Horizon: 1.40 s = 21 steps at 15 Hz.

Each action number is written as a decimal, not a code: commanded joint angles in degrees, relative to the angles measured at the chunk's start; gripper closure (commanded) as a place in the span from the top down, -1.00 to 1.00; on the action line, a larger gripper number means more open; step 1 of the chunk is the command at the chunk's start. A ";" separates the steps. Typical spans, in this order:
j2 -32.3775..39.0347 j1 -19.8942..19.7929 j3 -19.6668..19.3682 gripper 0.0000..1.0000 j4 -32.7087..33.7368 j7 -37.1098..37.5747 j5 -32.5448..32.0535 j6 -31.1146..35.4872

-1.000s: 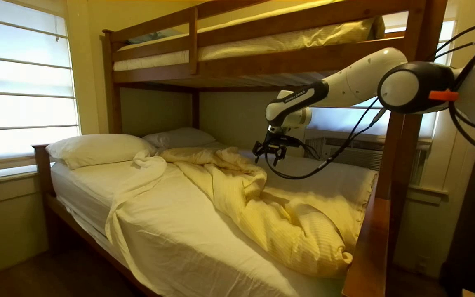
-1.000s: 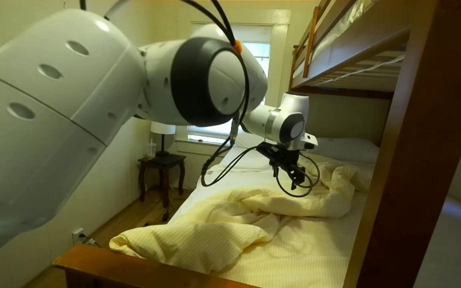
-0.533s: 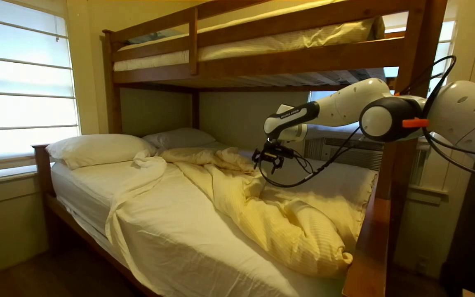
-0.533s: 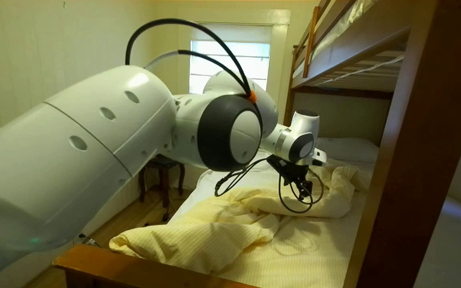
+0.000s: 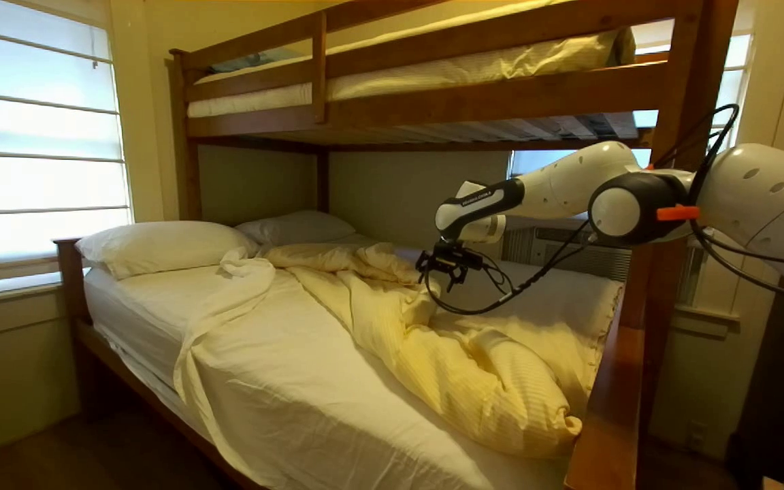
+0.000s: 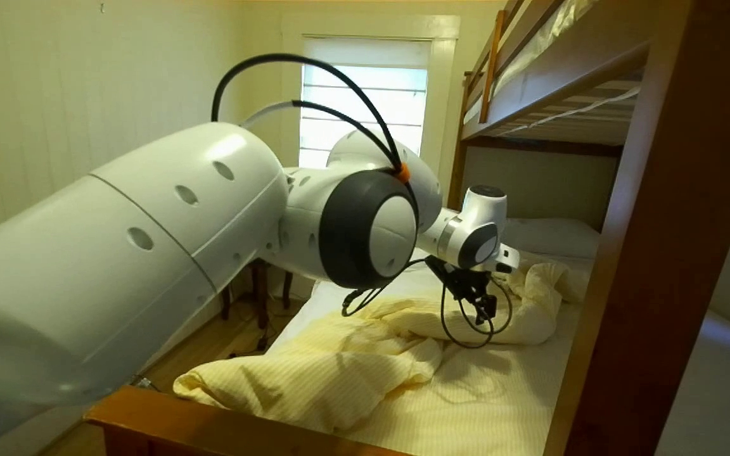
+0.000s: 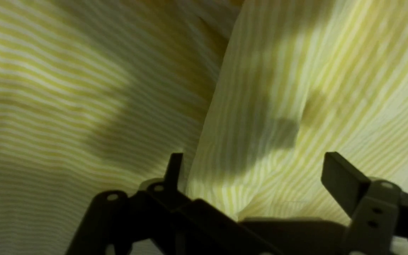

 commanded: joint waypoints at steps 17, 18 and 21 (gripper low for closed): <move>15.82 -1.99 3.15 -1.00 16.37 8.89 3.02 9.02; 15.44 -1.91 3.30 -1.00 16.55 8.82 2.96 8.77; 11.91 0.38 3.99 -0.97 17.16 2.19 0.56 7.81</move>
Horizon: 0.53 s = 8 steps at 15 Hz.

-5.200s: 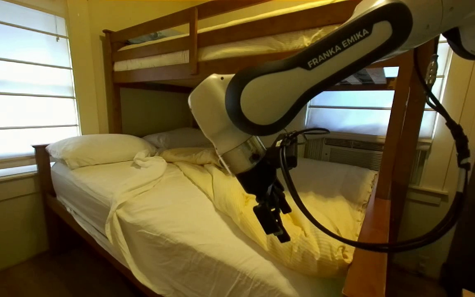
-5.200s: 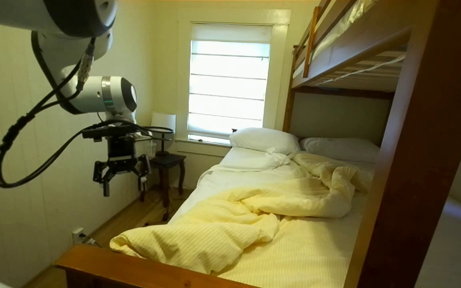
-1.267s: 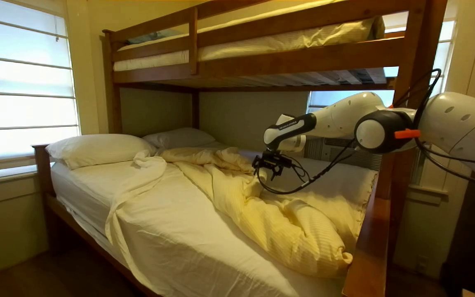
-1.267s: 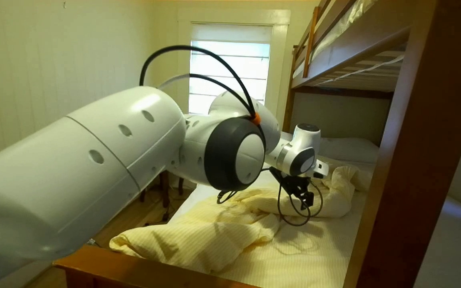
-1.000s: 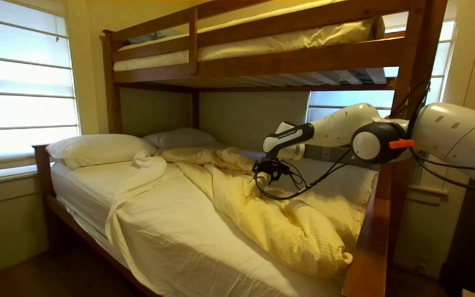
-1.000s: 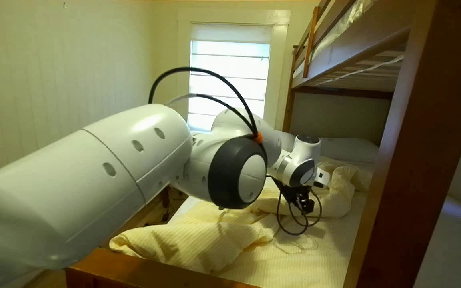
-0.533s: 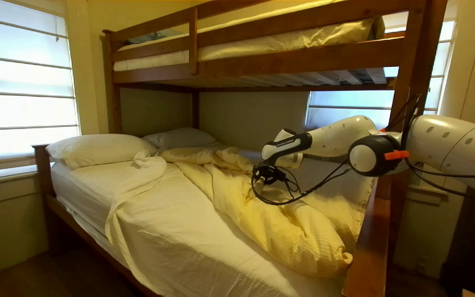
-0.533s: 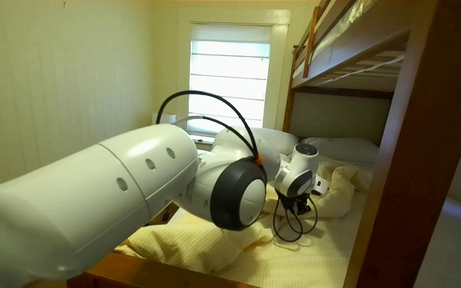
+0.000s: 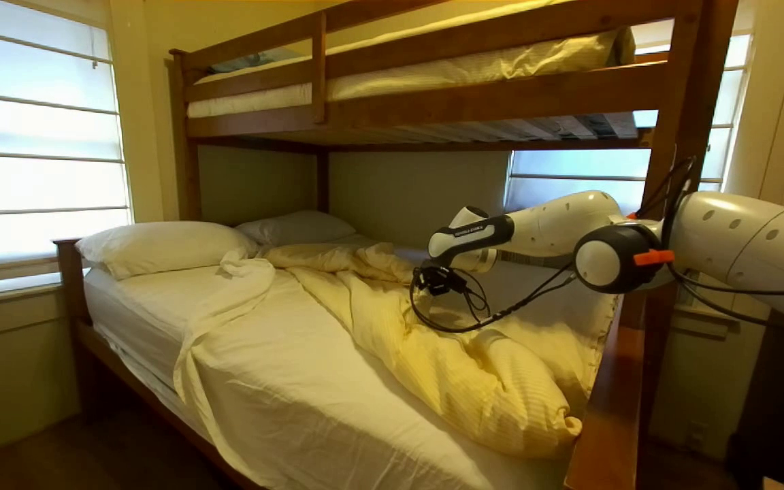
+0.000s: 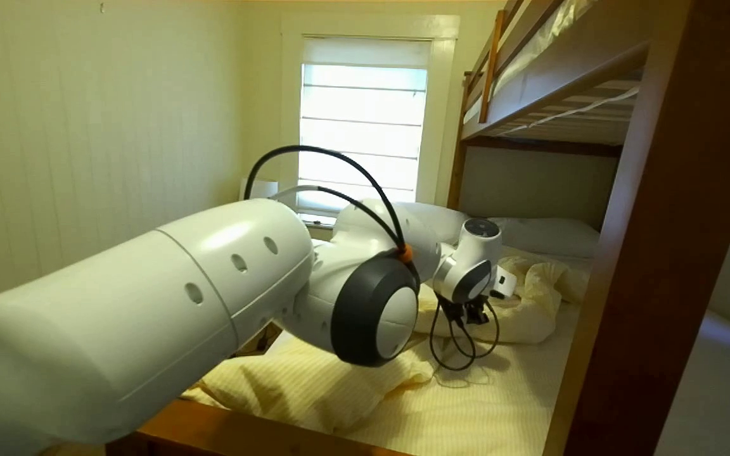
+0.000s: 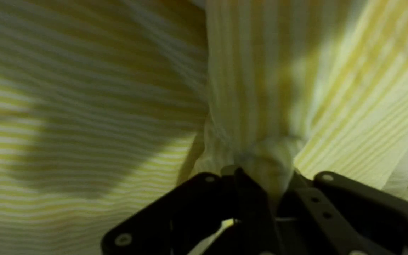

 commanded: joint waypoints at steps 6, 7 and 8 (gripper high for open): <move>-8.46 11.05 2.13 -0.97 0.94 -12.89 -3.95 -4.91; -9.03 12.98 2.29 -0.97 0.22 -14.08 -4.30 -4.78; -9.54 14.81 2.51 -0.97 -0.37 -15.36 -4.69 -4.43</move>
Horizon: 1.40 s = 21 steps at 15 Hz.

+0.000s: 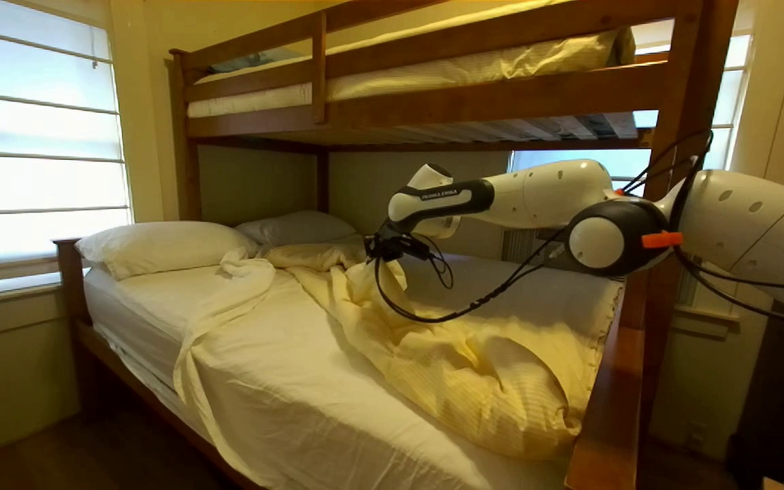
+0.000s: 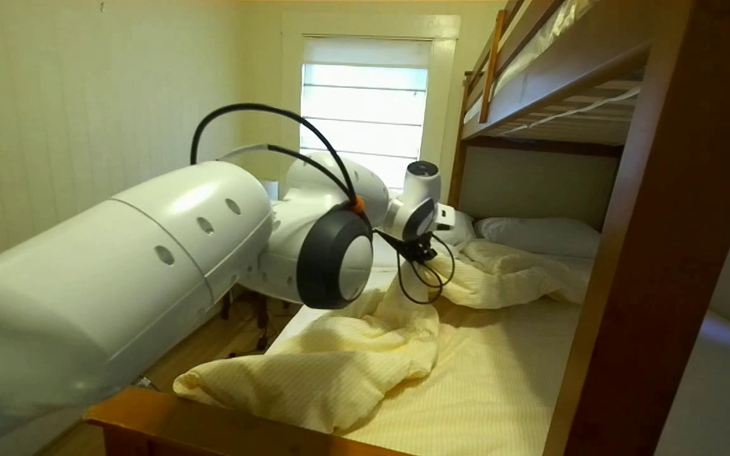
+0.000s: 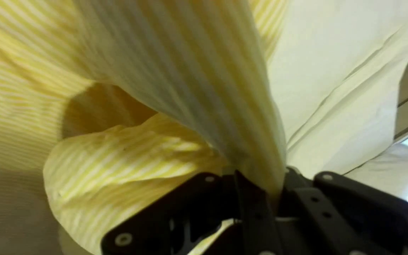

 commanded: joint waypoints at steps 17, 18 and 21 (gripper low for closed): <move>-0.55 14.82 5.30 -0.97 5.94 -19.69 -5.61 -6.22; -0.48 16.06 5.91 -0.97 6.31 -21.21 -5.44 -6.64; 0.12 19.40 7.61 -0.97 6.91 -25.55 -4.82 -6.65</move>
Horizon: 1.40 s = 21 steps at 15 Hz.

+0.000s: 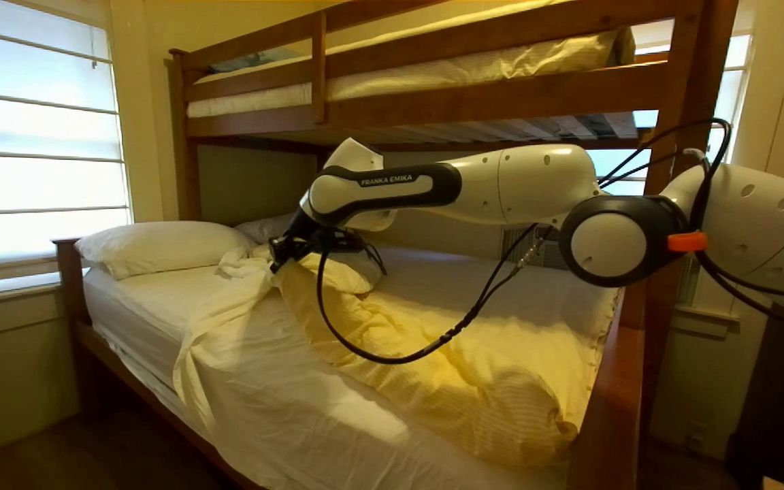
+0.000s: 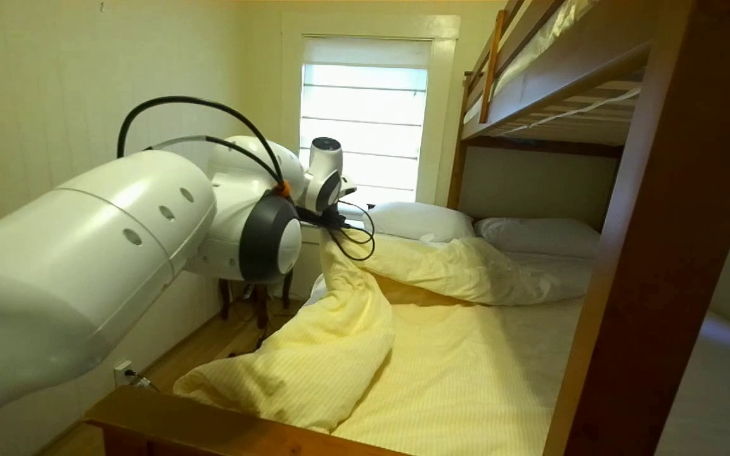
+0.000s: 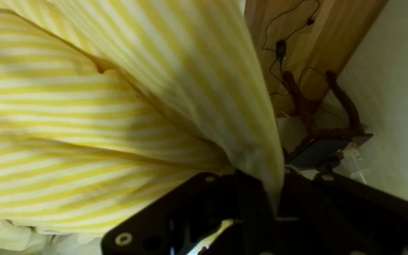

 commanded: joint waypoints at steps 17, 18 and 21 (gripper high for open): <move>2.90 10.37 12.24 0.43 6.87 -29.66 -0.02 -8.67; 2.56 10.94 13.96 0.58 7.38 -31.06 0.24 -10.69; 1.58 11.20 16.50 0.96 10.81 -33.36 0.08 -24.06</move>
